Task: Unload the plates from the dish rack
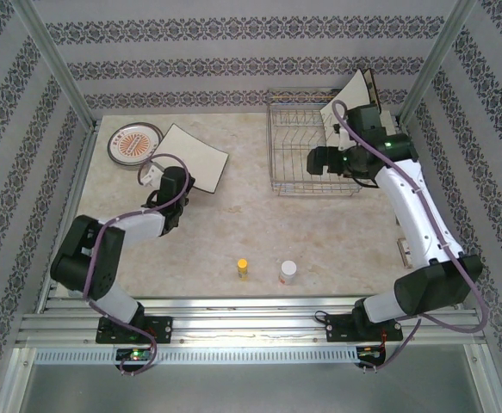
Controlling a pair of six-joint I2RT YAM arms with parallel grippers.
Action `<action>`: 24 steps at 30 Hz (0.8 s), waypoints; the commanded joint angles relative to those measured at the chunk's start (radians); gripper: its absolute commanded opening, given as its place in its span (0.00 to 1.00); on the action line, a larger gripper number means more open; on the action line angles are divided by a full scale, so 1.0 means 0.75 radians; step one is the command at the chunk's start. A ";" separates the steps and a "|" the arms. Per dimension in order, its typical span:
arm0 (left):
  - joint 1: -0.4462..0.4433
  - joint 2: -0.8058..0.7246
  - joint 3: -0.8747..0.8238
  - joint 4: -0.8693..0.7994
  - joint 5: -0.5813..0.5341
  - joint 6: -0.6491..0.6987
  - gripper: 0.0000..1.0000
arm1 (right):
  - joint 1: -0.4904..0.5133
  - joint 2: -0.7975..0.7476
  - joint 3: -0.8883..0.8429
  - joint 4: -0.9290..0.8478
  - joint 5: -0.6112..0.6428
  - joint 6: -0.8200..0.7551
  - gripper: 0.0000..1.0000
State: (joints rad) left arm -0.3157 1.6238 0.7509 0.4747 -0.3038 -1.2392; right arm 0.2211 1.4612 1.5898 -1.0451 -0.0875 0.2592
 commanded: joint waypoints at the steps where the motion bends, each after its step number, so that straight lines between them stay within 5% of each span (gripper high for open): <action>1: -0.027 0.034 0.046 0.454 -0.117 -0.117 0.00 | 0.060 0.023 0.056 -0.028 0.101 0.035 0.98; 8: -0.027 0.244 0.193 0.500 -0.118 -0.168 0.00 | 0.122 0.004 0.079 -0.043 0.217 0.138 0.98; 24: -0.058 0.590 0.426 0.453 -0.308 -0.393 0.00 | 0.113 0.143 0.300 -0.167 0.186 0.096 0.98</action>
State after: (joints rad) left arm -0.3485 2.0548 1.0157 0.6567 -0.4534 -1.4662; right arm 0.3099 1.5482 1.7725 -1.1358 0.0479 0.3408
